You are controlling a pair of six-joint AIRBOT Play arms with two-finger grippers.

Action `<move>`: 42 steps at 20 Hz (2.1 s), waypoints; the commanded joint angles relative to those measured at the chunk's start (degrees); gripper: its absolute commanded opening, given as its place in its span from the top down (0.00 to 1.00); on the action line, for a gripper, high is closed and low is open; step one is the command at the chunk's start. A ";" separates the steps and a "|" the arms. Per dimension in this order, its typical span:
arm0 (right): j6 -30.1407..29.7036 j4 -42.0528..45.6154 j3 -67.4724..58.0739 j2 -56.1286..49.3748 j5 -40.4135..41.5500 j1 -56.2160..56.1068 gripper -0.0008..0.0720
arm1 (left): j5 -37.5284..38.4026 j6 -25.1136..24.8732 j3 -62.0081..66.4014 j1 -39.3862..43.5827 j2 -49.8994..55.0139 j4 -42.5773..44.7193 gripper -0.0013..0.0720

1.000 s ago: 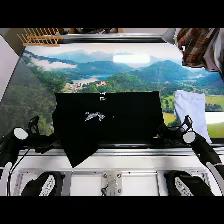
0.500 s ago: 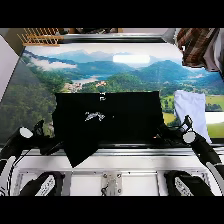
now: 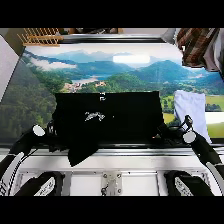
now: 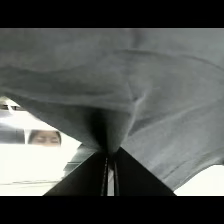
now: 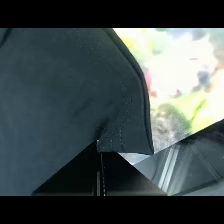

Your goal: Fold the clothes and pants, and hang the long-sleeved shirts on hangers.

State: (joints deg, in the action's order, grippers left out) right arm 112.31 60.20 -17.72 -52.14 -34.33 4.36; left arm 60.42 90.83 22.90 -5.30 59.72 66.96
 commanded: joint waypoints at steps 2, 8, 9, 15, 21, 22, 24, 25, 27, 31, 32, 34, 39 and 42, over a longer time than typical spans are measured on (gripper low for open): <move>-1.51 3.80 -3.69 0.11 -6.75 0.13 0.97 | 4.13 0.09 0.22 0.90 -7.15 4.11 0.97; -2.86 20.28 -15.85 0.04 -26.23 0.81 0.97 | 9.77 -0.07 5.99 0.66 -15.43 5.62 0.97; -4.22 20.48 -17.73 -0.02 -27.93 1.05 0.97 | 10.27 -0.24 7.78 0.66 -15.06 5.53 0.97; -5.20 20.37 -24.76 -1.92 -29.64 1.27 0.97 | 12.02 -2.64 20.41 2.62 -5.05 5.51 0.97; -6.08 19.58 -35.10 -12.35 -29.64 1.25 0.97 | 12.02 -5.14 34.62 2.58 7.78 5.25 0.97; -6.08 19.30 -37.31 -14.62 -29.62 1.25 0.97 | 12.04 -5.16 36.76 2.58 9.97 5.05 0.97; -6.08 19.28 -41.53 -18.99 -29.62 1.18 0.98 | 12.00 -5.62 41.22 2.56 14.71 5.14 0.97; -6.08 19.28 -43.32 -20.96 -29.59 1.20 0.97 | 11.93 -5.62 43.28 2.56 16.87 5.35 0.97; -6.05 19.06 -46.77 -25.03 -29.57 1.20 0.98 | 12.04 -5.62 47.32 2.58 21.14 5.35 0.97; -6.05 18.12 -51.17 -31.17 -27.28 1.20 0.97 | 12.11 -5.55 55.04 2.58 28.72 5.27 0.97; -6.08 16.41 -51.28 -31.91 -25.00 1.20 0.97 | 12.09 -5.55 56.57 2.58 30.14 5.01 0.97; -7.30 10.34 -51.28 -33.03 -19.04 1.16 0.96 | 12.17 -5.53 59.14 2.58 32.48 4.90 0.97; -21.73 -8.72 -51.69 -33.88 -6.54 1.79 0.16 | 8.46 -4.00 63.21 2.05 33.88 4.92 0.14; -25.68 -9.27 -52.48 -33.77 -10.47 5.29 0.16 | 9.16 -2.93 66.53 1.49 31.85 5.05 0.14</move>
State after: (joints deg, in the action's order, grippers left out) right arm 92.49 56.12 -69.60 -85.71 -44.91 7.14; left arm 70.06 86.70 86.56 -3.44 92.53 71.99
